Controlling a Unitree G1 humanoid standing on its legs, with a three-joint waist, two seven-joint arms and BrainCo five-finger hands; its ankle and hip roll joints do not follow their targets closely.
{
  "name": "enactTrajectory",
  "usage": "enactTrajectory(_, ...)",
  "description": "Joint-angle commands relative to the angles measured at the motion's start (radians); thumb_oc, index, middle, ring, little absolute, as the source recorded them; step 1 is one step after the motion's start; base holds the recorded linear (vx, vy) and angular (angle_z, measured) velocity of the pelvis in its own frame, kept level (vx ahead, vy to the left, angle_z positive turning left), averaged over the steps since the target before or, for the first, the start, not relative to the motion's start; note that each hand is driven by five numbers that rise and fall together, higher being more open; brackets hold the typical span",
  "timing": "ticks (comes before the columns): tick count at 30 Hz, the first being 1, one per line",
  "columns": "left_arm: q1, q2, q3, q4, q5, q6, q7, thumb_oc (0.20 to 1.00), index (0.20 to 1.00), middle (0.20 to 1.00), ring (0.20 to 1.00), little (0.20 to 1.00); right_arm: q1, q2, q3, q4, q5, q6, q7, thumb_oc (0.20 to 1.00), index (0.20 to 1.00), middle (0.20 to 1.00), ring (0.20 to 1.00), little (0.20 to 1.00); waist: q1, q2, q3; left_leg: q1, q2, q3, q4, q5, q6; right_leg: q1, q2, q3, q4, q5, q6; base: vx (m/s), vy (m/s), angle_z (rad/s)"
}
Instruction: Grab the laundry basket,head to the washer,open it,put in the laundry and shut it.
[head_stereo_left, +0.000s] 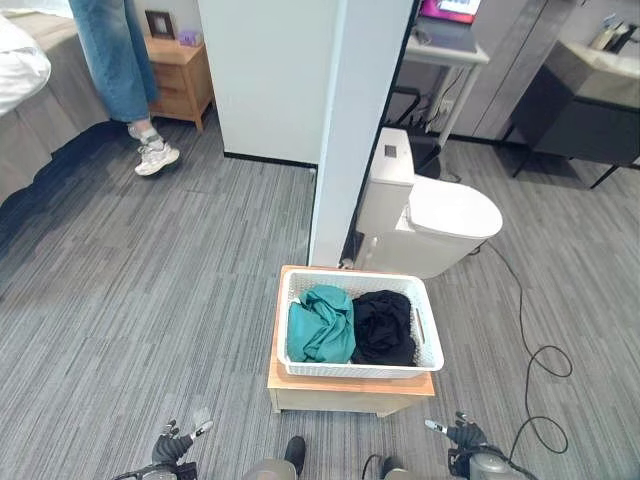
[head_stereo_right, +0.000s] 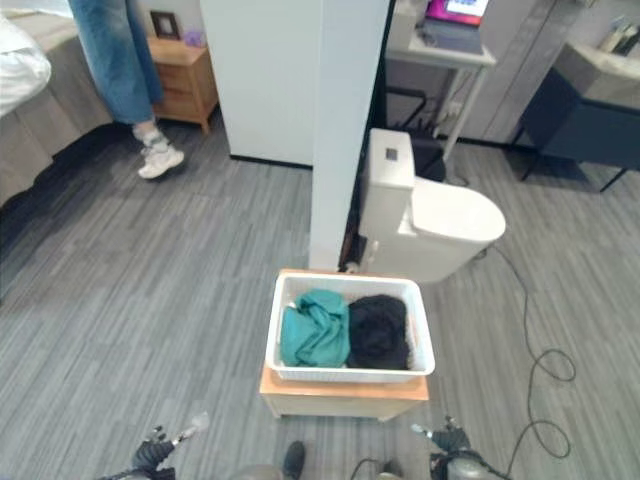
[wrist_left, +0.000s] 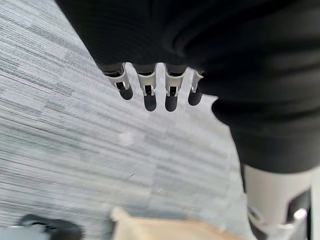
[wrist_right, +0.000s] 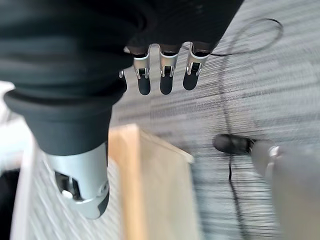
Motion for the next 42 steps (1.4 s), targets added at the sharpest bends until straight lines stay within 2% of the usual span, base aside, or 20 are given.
enactTrajectory(1,0.027,0.029,0.029,-0.113,-0.070,-0.047,0.010,1.000,1.000,1.000,1.000,1.000,0.003,-0.078,-0.029,-0.060,0.039,-0.021,-0.061,1.000,1.000,1.000,1.000,1.000,0.035,-0.009,-0.002,-0.038,0.088,0.020,0.023,-0.057,-0.078,0.040,0.039,-0.048,0.085,0.005,-0.033,0.15,-0.097,0.48)
enactTrajectory(3,0.146,0.037,0.096,-0.335,-0.111,-0.037,0.005,1.000,1.000,1.000,1.000,1.000,0.063,-0.125,-0.117,-0.213,0.015,-0.011,-0.102,1.000,1.000,1.000,1.000,1.000,0.029,-0.011,-0.026,-0.023,0.098,0.007,-0.009,-0.054,-0.090,0.074,0.049,-0.082,0.057,0.003,-0.027,0.11,-0.069,0.16)
enactTrajectory(5,0.196,0.032,0.125,-0.426,-0.138,-0.026,0.002,1.000,1.000,1.000,1.000,1.000,0.091,-0.142,-0.155,-0.282,0.008,-0.006,-0.119,1.000,1.000,1.000,1.000,1.000,0.023,-0.007,-0.031,-0.023,0.100,-0.001,-0.012,-0.055,-0.093,0.081,0.054,-0.086,0.052,-0.001,-0.029,0.05,-0.030,0.05)
enactTrajectory(6,0.270,0.031,0.154,-0.596,-0.169,0.007,-0.008,1.000,1.000,1.000,1.000,1.000,0.134,-0.181,-0.209,-0.424,-0.044,0.016,-0.149,1.000,1.000,1.000,1.000,1.000,0.015,0.003,-0.036,-0.025,0.105,-0.012,-0.012,-0.057,-0.096,0.084,0.063,-0.091,0.050,-0.010,-0.033,0.05,-0.029,0.02)
enactTrajectory(7,0.276,0.031,0.154,-0.603,-0.169,0.011,-0.007,1.000,1.000,1.000,1.000,1.000,0.140,-0.180,-0.210,-0.430,-0.046,0.020,-0.150,1.000,1.000,1.000,1.000,1.000,0.013,0.004,-0.038,-0.025,0.105,-0.014,-0.012,-0.057,-0.096,0.085,0.063,-0.092,0.050,-0.011,-0.034,0.04,-0.024,0.08)
enactTrajectory(8,0.310,0.044,0.172,-0.695,-0.143,0.029,-0.005,1.000,1.000,1.000,1.000,1.000,0.147,-0.200,-0.234,-0.490,-0.081,0.033,-0.167,1.000,1.000,1.000,1.000,1.000,0.013,0.010,-0.037,-0.025,0.108,-0.020,-0.012,-0.058,-0.096,0.087,0.068,-0.096,0.052,-0.016,-0.038,0.03,-0.008,0.13)
enactTrajectory(9,0.356,0.105,0.210,-0.860,-0.029,0.059,-0.015,1.000,1.000,1.000,1.000,1.000,0.156,-0.249,-0.269,-0.599,-0.151,0.058,-0.187,1.000,1.000,1.000,1.000,1.000,0.010,0.022,-0.036,-0.024,0.112,-0.026,-0.012,-0.063,-0.097,0.090,0.073,-0.095,0.046,-0.026,-0.042,0.03,-0.008,0.04)
enactTrajectory(11,0.378,0.120,0.216,-0.913,-0.006,0.076,-0.031,1.000,1.000,1.000,1.000,1.000,0.158,-0.259,-0.275,-0.645,-0.179,0.073,-0.193,1.000,1.000,1.000,1.000,1.000,0.011,0.026,-0.037,-0.022,0.113,-0.026,-0.012,-0.066,-0.098,0.094,0.076,-0.096,0.042,-0.029,-0.043,0.02,0.002,0.06)
enactTrajectory(13,0.371,0.196,0.213,-0.976,-0.027,0.108,-0.075,1.000,1.000,1.000,1.000,1.000,0.135,-0.290,-0.254,-0.740,-0.235,0.096,-0.178,1.000,1.000,1.000,1.000,1.000,0.011,0.037,-0.036,-0.022,0.116,-0.028,-0.012,-0.067,-0.101,0.097,0.082,-0.090,0.037,-0.037,-0.046,0.00,0.007,0.02)
enactTrajectory(14,0.371,0.198,0.214,-0.977,-0.028,0.109,-0.075,1.000,1.000,1.000,1.000,1.000,0.135,-0.288,-0.255,-0.742,-0.236,0.098,-0.178,1.000,1.000,1.000,1.000,1.000,0.012,0.037,-0.035,-0.022,0.117,-0.028,-0.012,-0.067,-0.101,0.097,0.083,-0.090,0.037,-0.037,-0.046,0.00,0.000,0.00)
enactTrajectory(15,0.329,0.286,0.184,-0.990,-0.041,0.136,-0.107,1.000,1.000,1.000,1.000,1.000,0.088,-0.310,-0.209,-0.759,-0.217,0.112,-0.138,1.000,1.000,1.000,1.000,1.000,0.007,0.042,-0.031,-0.025,0.121,-0.029,-0.012,-0.064,-0.104,0.092,0.087,-0.083,0.041,-0.044,-0.049,0.00,0.000,0.00)
enactTrajectory(16,0.327,0.288,0.184,-0.988,-0.042,0.137,-0.107,1.000,1.000,1.000,1.000,1.000,0.086,-0.310,-0.209,-0.757,-0.216,0.112,-0.138,1.000,1.000,1.000,1.000,1.000,0.007,0.041,-0.030,-0.025,0.121,-0.029,-0.012,-0.064,-0.105,0.092,0.087,-0.083,0.042,-0.044,-0.050,0.00,0.000,0.00)
enactTrajectory(19,0.245,0.417,0.100,-0.971,-0.001,0.195,-0.154,1.000,1.000,1.000,1.000,1.000,-0.026,-0.331,-0.111,-0.678,-0.175,0.142,-0.079,1.000,1.000,1.000,1.000,1.000,0.006,0.044,-0.022,-0.033,0.126,-0.030,-0.012,-0.059,-0.107,0.077,0.092,-0.074,0.053,-0.048,-0.052,-0.02,0.016,0.00)
enactTrajectory(20,0.243,0.418,0.101,-0.970,-0.001,0.195,-0.154,1.000,1.000,1.000,1.000,1.000,-0.031,-0.331,-0.109,-0.674,-0.174,0.141,-0.079,1.000,1.000,1.000,1.000,1.000,0.006,0.044,-0.021,-0.034,0.126,-0.030,-0.012,-0.059,-0.108,0.076,0.092,-0.073,0.054,-0.049,-0.052,-0.05,0.001,-0.01)
enactTrajectory(21,0.067,0.490,0.012,-0.892,-0.003,0.252,-0.153,1.000,1.000,1.000,1.000,1.000,-0.144,-0.319,0.001,-0.607,-0.149,0.169,-0.037,1.000,1.000,1.000,1.000,1.000,0.003,0.039,-0.005,-0.045,0.134,-0.029,-0.012,-0.049,-0.111,0.057,0.102,-0.065,0.066,-0.053,-0.056,-0.04,-0.001,-0.01)
enactTrajectory(22,0.065,0.490,0.011,-0.891,-0.003,0.251,-0.153,1.000,1.000,1.000,1.000,1.000,-0.145,-0.319,0.000,-0.607,-0.149,0.169,-0.037,1.000,1.000,1.000,1.000,1.000,0.003,0.039,-0.005,-0.045,0.134,-0.029,-0.012,-0.049,-0.111,0.057,0.102,-0.064,0.067,-0.053,-0.056,-0.08,-0.010,-0.01)
enactTrajectory(26,-0.195,0.531,-0.132,-0.759,0.069,0.322,-0.164,1.000,1.000,1.000,1.000,1.000,-0.249,-0.277,0.105,-0.555,-0.115,0.199,0.004,1.000,1.000,1.000,1.000,1.000,-0.006,0.023,0.042,-0.086,0.144,-0.034,-0.012,-0.030,-0.115,0.012,0.112,-0.060,0.081,-0.054,-0.060,-0.13,-0.030,0.01)
enactTrajectory(29,-0.501,0.500,-0.286,-0.602,0.136,0.373,-0.143,1.000,1.000,1.000,1.000,1.000,-0.283,-0.225,0.147,-0.576,-0.090,0.209,0.007,1.000,1.000,1.000,1.000,1.000,-0.014,-0.003,0.116,-0.162,0.146,-0.046,-0.012,-0.001,-0.117,-0.061,0.119,-0.062,0.096,-0.047,-0.066,-0.21,-0.060,0.09)
enactTrajectory(36,-0.744,0.498,-0.412,-0.484,0.219,0.412,-0.128,1.000,1.000,1.000,1.000,1.000,-0.279,-0.218,0.146,-0.612,-0.077,0.216,-0.001,1.000,1.000,1.000,1.000,1.000,-0.015,-0.022,0.201,-0.233,0.145,-0.041,-0.011,0.024,-0.122,-0.132,0.118,-0.062,0.108,-0.034,-0.066,-0.11,-0.023,0.06)
enactTrajectory(42,-0.855,0.463,-0.454,-0.417,0.320,0.432,-0.097,1.000,1.000,1.000,1.000,1.000,-0.264,-0.222,0.129,-0.658,-0.092,0.212,-0.011,1.000,1.000,1.000,1.000,1.000,-0.021,-0.024,0.247,-0.256,0.141,-0.036,-0.008,0.029,-0.123,-0.154,0.117,-0.057,0.103,-0.026,-0.067,-0.06,-0.007,-0.02)
